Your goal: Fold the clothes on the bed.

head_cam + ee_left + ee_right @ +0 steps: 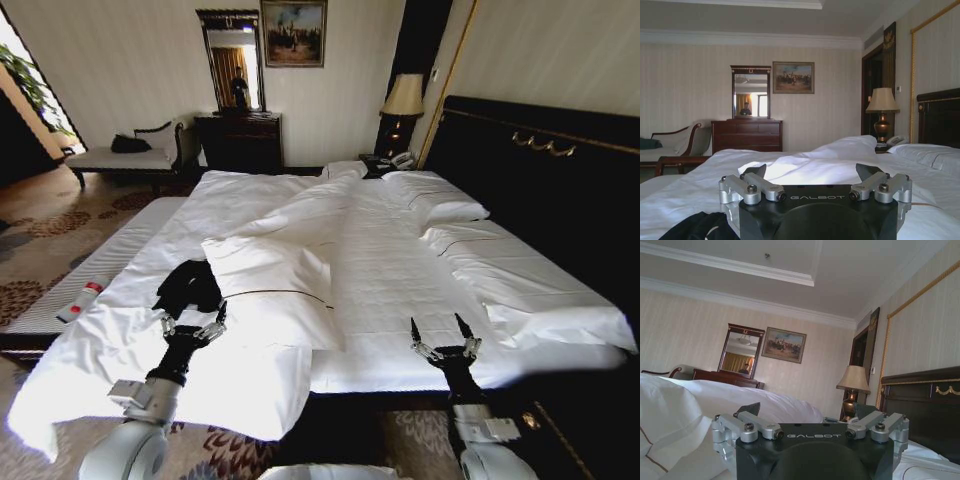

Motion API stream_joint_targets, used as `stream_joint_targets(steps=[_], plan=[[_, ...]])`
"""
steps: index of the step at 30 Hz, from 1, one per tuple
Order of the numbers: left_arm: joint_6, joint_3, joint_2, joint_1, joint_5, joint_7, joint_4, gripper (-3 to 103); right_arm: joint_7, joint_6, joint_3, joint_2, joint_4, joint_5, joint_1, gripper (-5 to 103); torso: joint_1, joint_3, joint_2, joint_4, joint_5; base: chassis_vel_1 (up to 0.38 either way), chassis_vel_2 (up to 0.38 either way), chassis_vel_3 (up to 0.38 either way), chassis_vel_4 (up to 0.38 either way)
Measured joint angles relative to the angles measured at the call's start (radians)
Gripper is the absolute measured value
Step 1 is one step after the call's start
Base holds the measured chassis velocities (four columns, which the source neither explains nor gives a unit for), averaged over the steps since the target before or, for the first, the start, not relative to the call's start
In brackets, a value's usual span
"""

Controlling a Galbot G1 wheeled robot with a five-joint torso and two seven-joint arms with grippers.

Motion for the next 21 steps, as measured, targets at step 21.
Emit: stream_joint_targets(steps=[21], plan=[[-0.001,-0.007,0.013,0.001,-0.006,0.000,-0.003,100,-0.004,0.006,-0.001,-0.002,-0.018,-0.009,0.004,100,0.000,0.000,0.000,0.0000,0.0000,0.053,0.095,-0.041,-0.099]])
